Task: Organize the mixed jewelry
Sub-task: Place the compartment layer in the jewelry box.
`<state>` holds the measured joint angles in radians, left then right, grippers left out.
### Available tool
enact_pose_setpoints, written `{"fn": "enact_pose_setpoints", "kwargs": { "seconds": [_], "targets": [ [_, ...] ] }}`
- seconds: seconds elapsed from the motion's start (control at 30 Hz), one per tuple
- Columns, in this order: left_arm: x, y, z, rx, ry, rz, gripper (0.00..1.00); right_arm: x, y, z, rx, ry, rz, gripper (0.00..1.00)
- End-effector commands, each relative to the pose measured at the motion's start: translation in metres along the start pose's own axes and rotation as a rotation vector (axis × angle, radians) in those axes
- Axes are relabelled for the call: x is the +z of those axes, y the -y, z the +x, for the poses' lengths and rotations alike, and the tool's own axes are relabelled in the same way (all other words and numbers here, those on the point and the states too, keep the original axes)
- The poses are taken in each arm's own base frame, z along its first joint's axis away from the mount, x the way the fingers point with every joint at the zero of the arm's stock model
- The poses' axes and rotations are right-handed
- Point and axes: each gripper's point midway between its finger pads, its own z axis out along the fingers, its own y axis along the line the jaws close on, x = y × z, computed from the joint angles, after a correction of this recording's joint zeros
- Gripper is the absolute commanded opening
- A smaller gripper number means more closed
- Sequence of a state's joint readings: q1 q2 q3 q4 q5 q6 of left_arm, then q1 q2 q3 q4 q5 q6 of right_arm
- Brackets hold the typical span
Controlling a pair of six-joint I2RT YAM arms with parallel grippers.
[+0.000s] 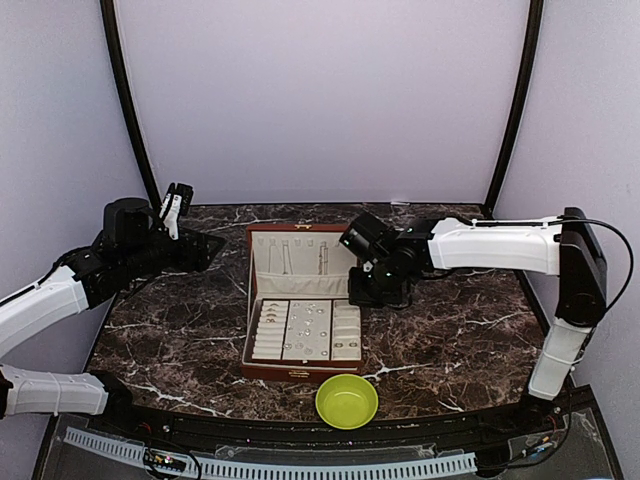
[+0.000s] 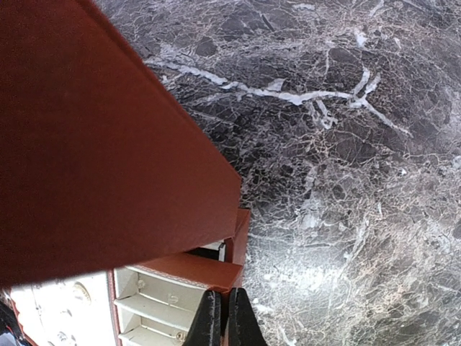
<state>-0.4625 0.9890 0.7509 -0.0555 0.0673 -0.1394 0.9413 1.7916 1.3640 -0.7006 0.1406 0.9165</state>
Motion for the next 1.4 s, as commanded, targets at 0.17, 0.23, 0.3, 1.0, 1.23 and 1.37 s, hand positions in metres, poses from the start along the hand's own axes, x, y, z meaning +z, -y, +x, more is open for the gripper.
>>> {"fn": "enact_pose_setpoints", "kwargs": {
  "seconds": [0.17,0.23,0.3,1.0,1.23,1.37],
  "targets": [
    [-0.003,-0.001,0.002,-0.007,0.002,-0.001,0.77,-0.009,-0.021,-0.001,-0.023,-0.008,-0.073,0.00],
    [-0.003,-0.002,0.002,-0.008,0.003,-0.003,0.77,-0.005,-0.023,-0.001,-0.019,-0.008,-0.072,0.00],
    [-0.003,-0.002,0.002,-0.007,0.003,-0.002,0.77,-0.001,-0.025,-0.001,-0.016,-0.004,-0.068,0.00],
    [-0.002,-0.001,0.003,-0.009,-0.002,0.003,0.77,0.003,-0.058,-0.008,0.065,0.072,-0.151,0.00],
    [-0.001,-0.001,0.004,-0.011,-0.006,0.005,0.77,0.006,-0.069,-0.004,0.066,0.055,-0.198,0.05],
    [-0.001,-0.001,0.005,-0.011,-0.007,0.004,0.77,0.003,-0.068,-0.003,0.068,0.061,-0.207,0.16]
  ]
}}
